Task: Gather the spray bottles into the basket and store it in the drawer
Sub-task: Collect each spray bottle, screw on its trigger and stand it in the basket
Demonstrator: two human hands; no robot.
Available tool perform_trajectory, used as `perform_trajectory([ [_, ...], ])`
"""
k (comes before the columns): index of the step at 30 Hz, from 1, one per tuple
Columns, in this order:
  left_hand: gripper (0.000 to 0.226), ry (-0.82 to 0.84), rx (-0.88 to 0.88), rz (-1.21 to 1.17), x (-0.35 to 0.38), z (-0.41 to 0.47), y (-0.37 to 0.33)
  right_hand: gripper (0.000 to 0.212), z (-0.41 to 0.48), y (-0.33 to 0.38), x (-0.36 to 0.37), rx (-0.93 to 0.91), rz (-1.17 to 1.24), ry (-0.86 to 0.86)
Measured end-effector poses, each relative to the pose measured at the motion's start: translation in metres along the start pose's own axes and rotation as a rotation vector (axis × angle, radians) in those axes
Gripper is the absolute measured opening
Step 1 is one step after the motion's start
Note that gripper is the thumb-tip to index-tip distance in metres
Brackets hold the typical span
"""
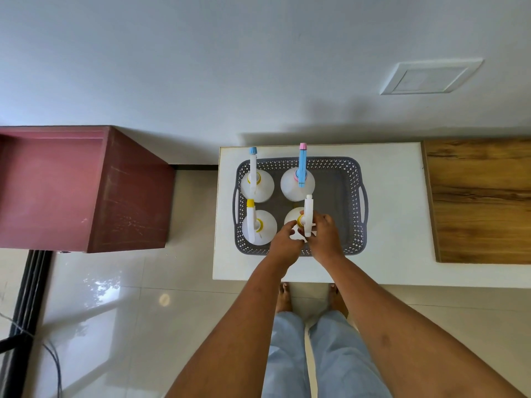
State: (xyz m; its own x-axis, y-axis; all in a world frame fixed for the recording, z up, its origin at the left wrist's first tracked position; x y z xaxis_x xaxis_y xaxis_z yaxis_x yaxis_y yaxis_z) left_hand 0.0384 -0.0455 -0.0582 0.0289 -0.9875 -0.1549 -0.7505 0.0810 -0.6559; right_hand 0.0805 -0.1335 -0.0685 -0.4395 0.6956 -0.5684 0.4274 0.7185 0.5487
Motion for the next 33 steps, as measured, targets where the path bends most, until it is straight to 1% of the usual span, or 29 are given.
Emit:
perform_trajectory([
  [9, 0.063, 0.007, 0.011, 0.014, -0.004, -0.008, 0.000, 0.056, 0.000, 0.000, -0.002, 0.041, 0.002, 0.024],
  [15, 0.059, -0.001, 0.039, -0.003, -0.006, -0.014, -0.002, 0.061, -0.003, -0.007, -0.005, 0.063, -0.020, 0.015],
  [20, 0.056, -0.028, 0.045, 0.005, -0.010, -0.024, 0.002, 0.059, -0.009, -0.027, 0.002, 0.146, -0.090, 0.033],
  [24, 0.052, -0.072, 0.038, 0.036, -0.017, -0.036, 0.018, 0.050, -0.016, -0.045, 0.011, 0.228, -0.176, 0.150],
  [26, 0.055, -0.094, 0.020, 0.075, -0.018, -0.043, 0.030, 0.044, -0.021, -0.051, 0.015, 0.236, -0.238, 0.216],
  [30, 0.057, -0.127, -0.042, 0.162, -0.016, -0.057, 0.056, 0.036, -0.031, -0.054, 0.022, 0.182, -0.315, 0.330],
  [33, 0.057, -0.159, -0.083, 0.238, -0.006, -0.074, 0.079, 0.031, -0.039, -0.051, 0.025, 0.090, -0.399, 0.424],
])
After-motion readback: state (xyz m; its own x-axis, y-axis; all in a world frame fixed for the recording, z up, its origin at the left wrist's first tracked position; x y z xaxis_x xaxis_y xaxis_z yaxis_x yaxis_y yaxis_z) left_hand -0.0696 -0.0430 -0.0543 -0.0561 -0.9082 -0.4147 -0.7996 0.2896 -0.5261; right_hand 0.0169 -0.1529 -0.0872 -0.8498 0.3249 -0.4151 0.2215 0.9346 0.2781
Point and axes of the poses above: each hand's wrist, its own z-axis towards the middle knuckle, its own x-axis out of the palm, y = z × x, the point moved 5 cm from there along z, towards the middle knuckle, and after that the axes turned 10 degrees about x, right-handed, at the moved point
